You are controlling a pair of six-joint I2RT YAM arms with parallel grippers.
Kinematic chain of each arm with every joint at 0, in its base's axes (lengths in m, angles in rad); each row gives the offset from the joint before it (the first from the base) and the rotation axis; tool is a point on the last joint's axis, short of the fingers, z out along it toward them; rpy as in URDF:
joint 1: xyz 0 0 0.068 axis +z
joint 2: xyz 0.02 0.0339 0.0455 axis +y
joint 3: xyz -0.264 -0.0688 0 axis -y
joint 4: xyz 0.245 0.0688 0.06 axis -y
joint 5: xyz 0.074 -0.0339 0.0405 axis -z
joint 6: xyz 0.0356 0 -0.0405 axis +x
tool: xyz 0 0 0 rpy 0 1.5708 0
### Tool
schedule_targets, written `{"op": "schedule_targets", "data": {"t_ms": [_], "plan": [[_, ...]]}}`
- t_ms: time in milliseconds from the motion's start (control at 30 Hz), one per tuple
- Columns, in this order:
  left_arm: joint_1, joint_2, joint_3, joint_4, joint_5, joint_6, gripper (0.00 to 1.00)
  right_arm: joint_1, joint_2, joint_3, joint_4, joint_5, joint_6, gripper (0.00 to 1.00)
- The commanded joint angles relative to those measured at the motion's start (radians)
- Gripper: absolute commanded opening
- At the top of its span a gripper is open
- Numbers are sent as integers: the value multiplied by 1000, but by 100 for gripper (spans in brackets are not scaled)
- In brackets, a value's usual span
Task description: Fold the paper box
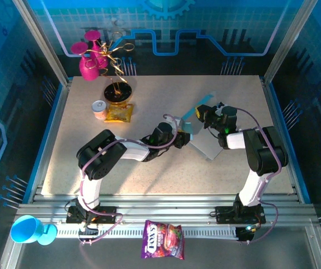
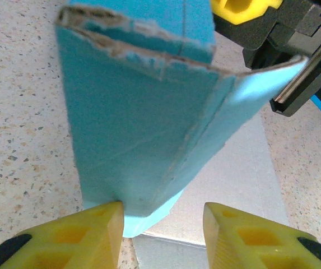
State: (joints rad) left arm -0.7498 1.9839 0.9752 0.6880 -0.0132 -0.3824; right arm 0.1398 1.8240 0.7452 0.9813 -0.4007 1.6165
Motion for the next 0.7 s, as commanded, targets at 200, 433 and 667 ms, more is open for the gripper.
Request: {"op": "schedule_targets", "data": {"t_ms": [200,433,667], "plan": [[-10,31,9,68,-101,17,48,-12,25,-1,29,-11,26,0],[-21,53,26,87,-172,29,52,-12,30,-1,31,-7,37,0],[-36,79,38,129,-239,61,52,-9,40,11,31,-7,43,0]]}}
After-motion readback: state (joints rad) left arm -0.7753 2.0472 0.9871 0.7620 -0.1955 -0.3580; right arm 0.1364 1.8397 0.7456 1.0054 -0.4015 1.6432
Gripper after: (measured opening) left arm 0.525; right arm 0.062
